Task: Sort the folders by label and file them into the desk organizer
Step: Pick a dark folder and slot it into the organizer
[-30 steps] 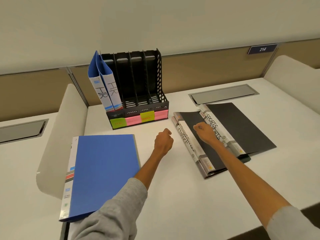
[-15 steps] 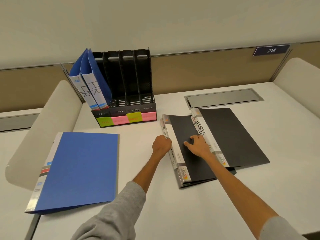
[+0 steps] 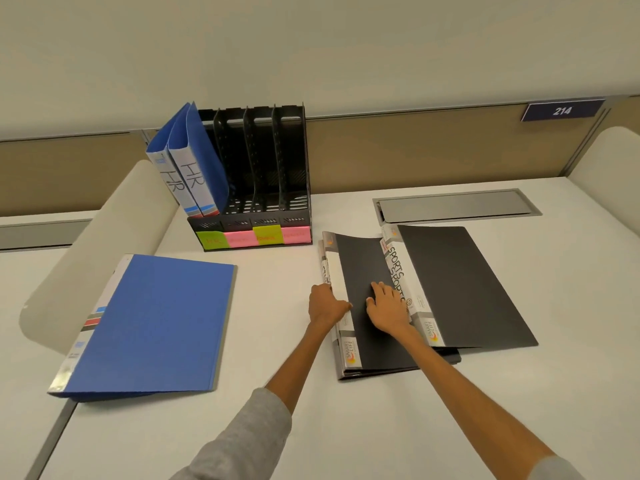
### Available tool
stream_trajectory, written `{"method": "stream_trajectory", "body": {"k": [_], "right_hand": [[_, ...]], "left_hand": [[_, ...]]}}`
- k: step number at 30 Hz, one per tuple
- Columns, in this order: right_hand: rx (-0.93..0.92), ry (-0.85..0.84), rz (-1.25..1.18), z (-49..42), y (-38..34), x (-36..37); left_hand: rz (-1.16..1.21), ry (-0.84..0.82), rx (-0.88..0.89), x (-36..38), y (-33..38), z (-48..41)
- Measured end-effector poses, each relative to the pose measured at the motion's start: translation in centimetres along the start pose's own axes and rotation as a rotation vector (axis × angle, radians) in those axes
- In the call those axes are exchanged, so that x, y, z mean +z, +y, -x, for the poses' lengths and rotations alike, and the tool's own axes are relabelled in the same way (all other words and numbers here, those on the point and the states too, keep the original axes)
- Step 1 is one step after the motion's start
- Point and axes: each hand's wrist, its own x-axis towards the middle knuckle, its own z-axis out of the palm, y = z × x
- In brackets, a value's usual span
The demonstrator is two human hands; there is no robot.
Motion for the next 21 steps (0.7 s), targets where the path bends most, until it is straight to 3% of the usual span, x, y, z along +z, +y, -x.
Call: {"method": "stream_trajectory", "body": {"k": [7, 18, 21], "right_hand": [[-0.065, -0.073, -0.105, -0.4, 1.1, -1.2], [0.006, -0.006, -0.316, -1.7, -0.2, -4.0], [0.033, -0.073, -0.339, -3.4, -1.8, -7.0]], "left_hand": [[0.278, 0.016, -0.114, 0.3, 1.1, 0.3], [0.537, 0.022, -0.082, -0.8, 2.1, 0.5], [0.617, 0.071, -0.099, -1.7, 3.2, 0.6]]}}
